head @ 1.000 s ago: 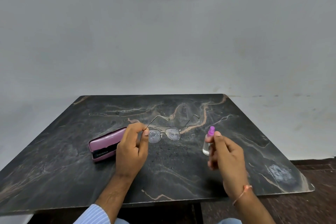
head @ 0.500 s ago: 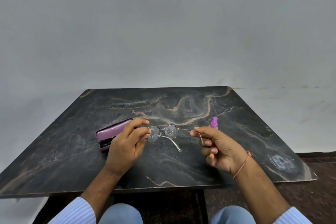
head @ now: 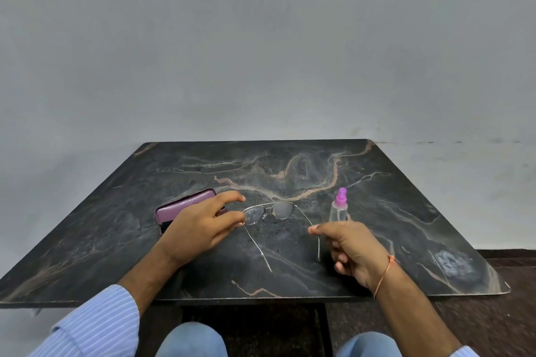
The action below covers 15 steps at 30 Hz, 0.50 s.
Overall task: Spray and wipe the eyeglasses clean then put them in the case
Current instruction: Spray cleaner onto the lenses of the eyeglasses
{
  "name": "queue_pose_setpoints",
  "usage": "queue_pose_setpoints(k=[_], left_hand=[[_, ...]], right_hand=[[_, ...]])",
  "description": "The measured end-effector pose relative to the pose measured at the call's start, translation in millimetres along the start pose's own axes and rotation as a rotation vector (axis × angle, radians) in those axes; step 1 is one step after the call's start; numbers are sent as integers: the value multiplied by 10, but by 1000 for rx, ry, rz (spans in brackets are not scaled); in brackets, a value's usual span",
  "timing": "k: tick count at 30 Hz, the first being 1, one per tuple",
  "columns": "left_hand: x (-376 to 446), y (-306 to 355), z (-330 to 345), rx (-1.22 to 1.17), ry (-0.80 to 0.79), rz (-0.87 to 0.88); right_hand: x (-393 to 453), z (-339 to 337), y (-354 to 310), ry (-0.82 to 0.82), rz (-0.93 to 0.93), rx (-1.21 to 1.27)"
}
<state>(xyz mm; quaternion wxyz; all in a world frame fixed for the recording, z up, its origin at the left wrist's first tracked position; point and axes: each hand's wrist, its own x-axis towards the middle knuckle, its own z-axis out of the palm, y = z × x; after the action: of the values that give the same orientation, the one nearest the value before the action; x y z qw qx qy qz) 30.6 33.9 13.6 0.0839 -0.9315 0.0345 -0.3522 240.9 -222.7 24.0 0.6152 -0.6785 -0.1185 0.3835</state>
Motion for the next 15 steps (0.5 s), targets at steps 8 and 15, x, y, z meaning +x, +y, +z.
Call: queue_pose_setpoints(k=[8, 15], left_hand=[[-20, -64, 49, 54, -75, 31], [-108, -78, 119, 111, -118, 103]], right_hand=[[1, 11, 65, 2, -57, -92], [-8, 20, 106, 1, -85, -166]])
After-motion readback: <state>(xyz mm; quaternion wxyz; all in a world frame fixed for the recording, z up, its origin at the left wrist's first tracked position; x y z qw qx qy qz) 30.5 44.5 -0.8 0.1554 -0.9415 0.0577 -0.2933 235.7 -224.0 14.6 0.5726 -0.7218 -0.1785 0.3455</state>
